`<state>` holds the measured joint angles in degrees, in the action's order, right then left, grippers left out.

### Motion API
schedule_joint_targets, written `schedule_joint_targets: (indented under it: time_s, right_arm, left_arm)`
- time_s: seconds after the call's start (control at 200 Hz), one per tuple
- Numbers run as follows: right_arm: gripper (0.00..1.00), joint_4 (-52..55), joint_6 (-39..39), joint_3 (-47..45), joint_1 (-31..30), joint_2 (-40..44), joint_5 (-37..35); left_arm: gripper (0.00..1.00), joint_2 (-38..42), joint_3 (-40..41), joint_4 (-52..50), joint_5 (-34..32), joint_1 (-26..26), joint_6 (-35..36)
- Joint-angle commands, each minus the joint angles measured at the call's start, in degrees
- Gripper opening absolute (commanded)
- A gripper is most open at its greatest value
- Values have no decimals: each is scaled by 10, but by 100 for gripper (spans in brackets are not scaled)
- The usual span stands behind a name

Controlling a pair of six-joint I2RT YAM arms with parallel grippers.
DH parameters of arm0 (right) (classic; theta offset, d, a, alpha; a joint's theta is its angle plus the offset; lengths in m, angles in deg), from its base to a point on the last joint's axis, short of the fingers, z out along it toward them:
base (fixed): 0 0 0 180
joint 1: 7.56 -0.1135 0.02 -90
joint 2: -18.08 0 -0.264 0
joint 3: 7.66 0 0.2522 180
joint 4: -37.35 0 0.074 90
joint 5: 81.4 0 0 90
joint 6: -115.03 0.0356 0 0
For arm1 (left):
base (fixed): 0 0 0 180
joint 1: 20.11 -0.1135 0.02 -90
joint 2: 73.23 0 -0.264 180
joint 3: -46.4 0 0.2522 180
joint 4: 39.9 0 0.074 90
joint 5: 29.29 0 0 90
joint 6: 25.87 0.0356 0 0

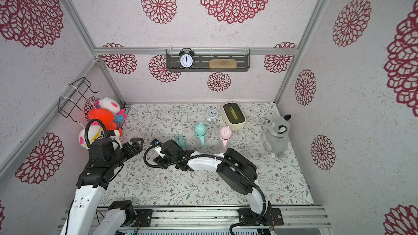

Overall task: Assemble the baby bottles
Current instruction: Pick up the baby bottle from the center of the board.

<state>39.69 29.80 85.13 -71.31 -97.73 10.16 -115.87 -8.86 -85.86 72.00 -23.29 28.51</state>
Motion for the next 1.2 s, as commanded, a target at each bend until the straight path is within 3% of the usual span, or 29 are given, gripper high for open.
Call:
schedule_joint_targets:
  time_s: [0.0, 0.34, 0.53, 0.901, 1.196]
  right_arm:
    - [52, -18, 7, 13, -1, 5, -2]
    - [46, -3, 4, 10, -1, 40, -15]
    - [44, 23, 3, -17, 1, 94, -17]
    - [43, 92, 23, -105, 19, 236, -67]
    - [43, 180, 37, -133, 53, 351, -64]
  left_arm:
    - [98, 5, 4, 12, 12, -4, 1]
    - [98, 8, -1, 11, 23, 9, 5]
    - [98, 22, -7, 14, -35, 86, 25]
    - [98, 39, -2, 22, -63, 178, 35]
    - [98, -14, 28, 125, -55, 279, 64]
